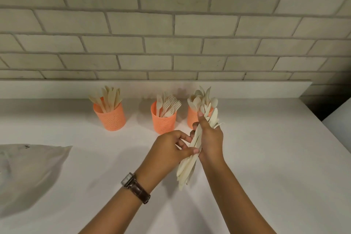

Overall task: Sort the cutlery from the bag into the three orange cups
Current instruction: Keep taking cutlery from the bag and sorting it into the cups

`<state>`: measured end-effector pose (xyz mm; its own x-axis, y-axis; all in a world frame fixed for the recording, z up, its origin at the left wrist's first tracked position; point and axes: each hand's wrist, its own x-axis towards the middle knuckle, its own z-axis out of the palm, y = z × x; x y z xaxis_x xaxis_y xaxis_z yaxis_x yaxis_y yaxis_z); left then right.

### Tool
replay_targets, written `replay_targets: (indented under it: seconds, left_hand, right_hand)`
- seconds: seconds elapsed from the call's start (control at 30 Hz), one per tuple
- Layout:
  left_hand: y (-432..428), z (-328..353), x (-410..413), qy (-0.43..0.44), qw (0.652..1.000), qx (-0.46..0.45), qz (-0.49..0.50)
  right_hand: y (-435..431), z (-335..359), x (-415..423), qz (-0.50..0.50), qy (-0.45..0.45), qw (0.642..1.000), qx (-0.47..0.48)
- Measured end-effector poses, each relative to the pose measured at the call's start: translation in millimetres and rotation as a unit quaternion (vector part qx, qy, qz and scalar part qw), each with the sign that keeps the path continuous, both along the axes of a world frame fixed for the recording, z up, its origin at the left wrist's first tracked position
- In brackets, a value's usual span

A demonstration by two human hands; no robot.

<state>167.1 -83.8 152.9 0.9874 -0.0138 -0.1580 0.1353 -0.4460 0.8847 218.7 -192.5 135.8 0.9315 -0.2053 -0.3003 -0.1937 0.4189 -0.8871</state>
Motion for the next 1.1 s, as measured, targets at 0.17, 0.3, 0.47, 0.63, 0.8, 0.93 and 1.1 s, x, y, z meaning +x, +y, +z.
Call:
replay_targets:
  seconds: [0.17, 0.3, 0.47, 0.63, 0.8, 0.93, 1.1]
  left_hand:
    - [4.3, 6.1, -0.7, 0.071, 0.994, -0.081, -0.014]
    - [1.1, 8.4, -6.5, 0.036, 0.997, 0.044, -0.057]
    - [-3.7, 9.5, -10.0, 0.007, 0.982, 0.165, -0.092]
    - [11.5, 14.3, 4.3, 0.085, 0.985, 0.06, -0.137]
    - [21.9, 16.3, 9.7, 0.164, 0.971, -0.045, -0.169]
    - [22.6, 20.4, 10.7, 0.219, 0.955, -0.138, -0.143]
    - [29.9, 24.4, 11.3, 0.247, 0.938, -0.2, -0.139]
  right_hand:
    - [1.1, -1.2, -7.1, -0.004, 0.002, 1.0, 0.001]
    - [2.8, -0.3, -10.0, -0.011, 0.006, 0.999, -0.045]
    - [2.4, -1.7, -11.2, -0.015, 0.027, 0.997, -0.077]
    - [-0.6, -0.1, -11.5, -0.006, 0.041, 0.998, -0.047]
    - [0.6, 2.8, -11.8, 0.01, 0.043, 0.999, -0.008]
    - [-0.3, 2.2, -14.6, 0.028, 0.03, 0.999, 0.013]
    - [-0.2, 6.0, -16.4, 0.034, 0.019, 0.996, 0.086]
